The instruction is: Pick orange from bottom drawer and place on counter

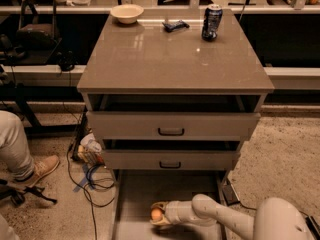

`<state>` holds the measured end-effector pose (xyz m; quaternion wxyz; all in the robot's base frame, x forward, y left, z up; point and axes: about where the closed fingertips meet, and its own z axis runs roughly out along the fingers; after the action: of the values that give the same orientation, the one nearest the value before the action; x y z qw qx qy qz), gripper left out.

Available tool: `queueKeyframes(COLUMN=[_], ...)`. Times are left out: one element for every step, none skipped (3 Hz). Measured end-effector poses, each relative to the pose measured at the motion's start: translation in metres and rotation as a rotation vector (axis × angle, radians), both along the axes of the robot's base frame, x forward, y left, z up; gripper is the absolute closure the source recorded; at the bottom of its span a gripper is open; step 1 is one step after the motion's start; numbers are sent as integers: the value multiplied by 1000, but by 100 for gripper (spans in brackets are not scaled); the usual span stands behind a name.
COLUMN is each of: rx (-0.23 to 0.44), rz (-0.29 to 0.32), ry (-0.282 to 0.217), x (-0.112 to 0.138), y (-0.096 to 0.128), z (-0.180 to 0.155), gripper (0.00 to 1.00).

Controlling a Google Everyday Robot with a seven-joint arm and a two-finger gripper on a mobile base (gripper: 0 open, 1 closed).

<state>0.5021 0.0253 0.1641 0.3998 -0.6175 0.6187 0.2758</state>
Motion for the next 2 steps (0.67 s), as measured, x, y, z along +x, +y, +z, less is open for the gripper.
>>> queueKeyframes(rx=[57, 73], rz=[15, 10], ry=[-64, -143], x=[-4, -6], y=[-31, -73], z=[47, 98], gripper=[100, 100])
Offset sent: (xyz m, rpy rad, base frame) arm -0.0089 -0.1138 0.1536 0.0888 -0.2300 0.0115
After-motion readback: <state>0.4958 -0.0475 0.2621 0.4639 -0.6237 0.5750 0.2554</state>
